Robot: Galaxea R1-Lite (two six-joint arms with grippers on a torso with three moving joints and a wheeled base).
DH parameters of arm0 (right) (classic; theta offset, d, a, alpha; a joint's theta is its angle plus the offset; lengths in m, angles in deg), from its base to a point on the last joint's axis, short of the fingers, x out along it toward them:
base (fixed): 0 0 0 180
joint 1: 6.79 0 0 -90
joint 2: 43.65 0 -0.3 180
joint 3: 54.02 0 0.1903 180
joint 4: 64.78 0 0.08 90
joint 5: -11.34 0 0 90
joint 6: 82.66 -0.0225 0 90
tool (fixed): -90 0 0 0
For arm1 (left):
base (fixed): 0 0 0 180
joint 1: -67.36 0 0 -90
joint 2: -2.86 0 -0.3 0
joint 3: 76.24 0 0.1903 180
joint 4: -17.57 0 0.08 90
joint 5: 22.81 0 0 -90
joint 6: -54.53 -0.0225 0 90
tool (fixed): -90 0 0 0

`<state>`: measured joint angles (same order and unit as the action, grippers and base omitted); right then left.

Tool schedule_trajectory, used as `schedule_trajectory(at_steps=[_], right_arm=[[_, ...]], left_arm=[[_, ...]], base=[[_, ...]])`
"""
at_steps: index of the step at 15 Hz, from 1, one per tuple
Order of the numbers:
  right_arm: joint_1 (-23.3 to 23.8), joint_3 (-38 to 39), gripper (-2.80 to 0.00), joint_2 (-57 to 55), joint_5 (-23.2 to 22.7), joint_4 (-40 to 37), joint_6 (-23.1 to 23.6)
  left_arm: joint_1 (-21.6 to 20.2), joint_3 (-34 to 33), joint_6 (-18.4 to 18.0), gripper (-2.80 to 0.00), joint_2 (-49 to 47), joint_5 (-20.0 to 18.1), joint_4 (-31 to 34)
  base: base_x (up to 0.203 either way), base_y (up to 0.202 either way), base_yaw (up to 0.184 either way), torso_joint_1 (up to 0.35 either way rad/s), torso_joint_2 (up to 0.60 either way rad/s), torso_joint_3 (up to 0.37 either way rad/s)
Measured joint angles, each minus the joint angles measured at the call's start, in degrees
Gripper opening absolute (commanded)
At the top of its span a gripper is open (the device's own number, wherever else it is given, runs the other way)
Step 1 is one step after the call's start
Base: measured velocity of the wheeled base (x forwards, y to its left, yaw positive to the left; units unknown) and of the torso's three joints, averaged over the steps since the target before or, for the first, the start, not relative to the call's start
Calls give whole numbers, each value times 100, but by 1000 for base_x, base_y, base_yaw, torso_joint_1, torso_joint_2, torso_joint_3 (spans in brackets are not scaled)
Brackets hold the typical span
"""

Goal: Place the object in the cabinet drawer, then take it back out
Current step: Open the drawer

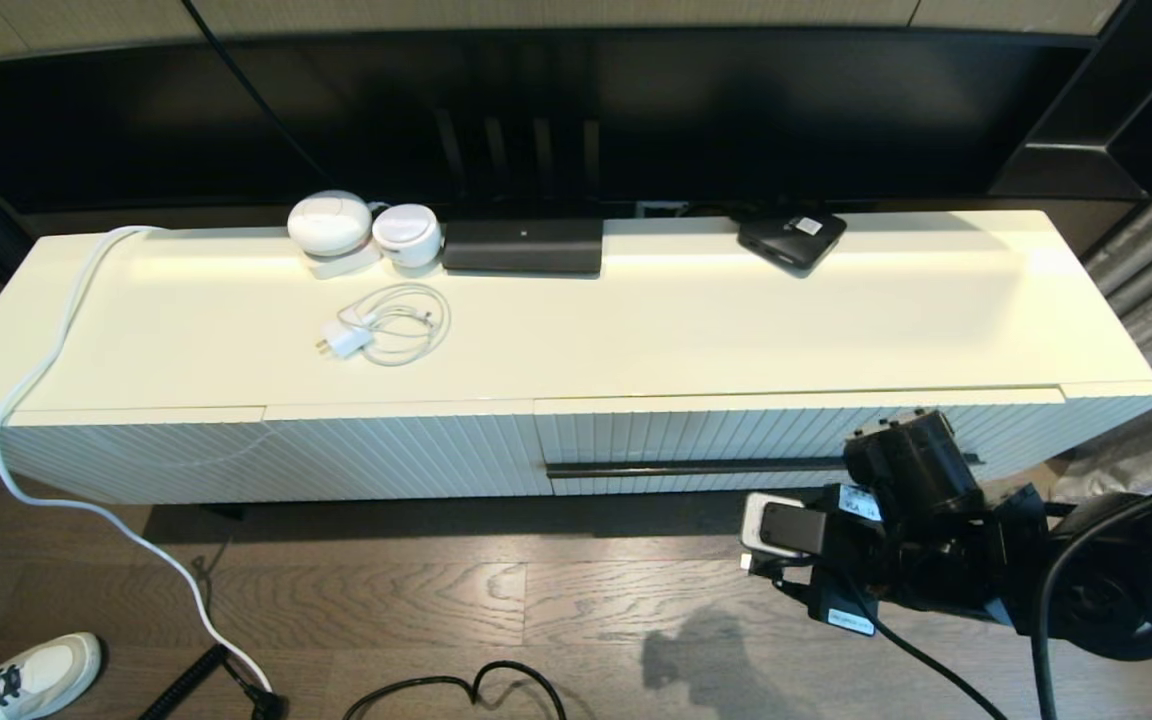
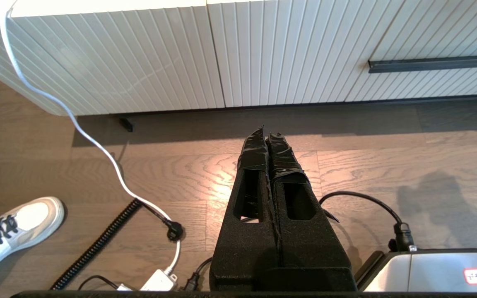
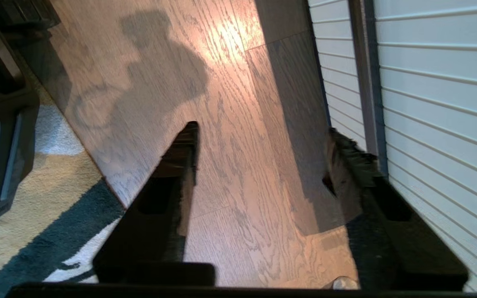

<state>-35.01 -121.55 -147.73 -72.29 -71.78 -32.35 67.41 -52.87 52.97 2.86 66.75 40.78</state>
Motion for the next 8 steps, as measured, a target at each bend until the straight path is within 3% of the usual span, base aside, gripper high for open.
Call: schedule_trajectory(at_steps=[5, 8], right_arm=[[132, 321, 0, -80, -62, 83, 1019], [351, 159, 0, -237, -349, 129, 1469]], left_arm=[[2, 0, 0, -280, 0, 0, 0], [0, 0, -1, -280, 0, 0, 2]], base=[[0, 0, 0, 0, 0, 0], [0, 0, 0, 0, 0, 0]])
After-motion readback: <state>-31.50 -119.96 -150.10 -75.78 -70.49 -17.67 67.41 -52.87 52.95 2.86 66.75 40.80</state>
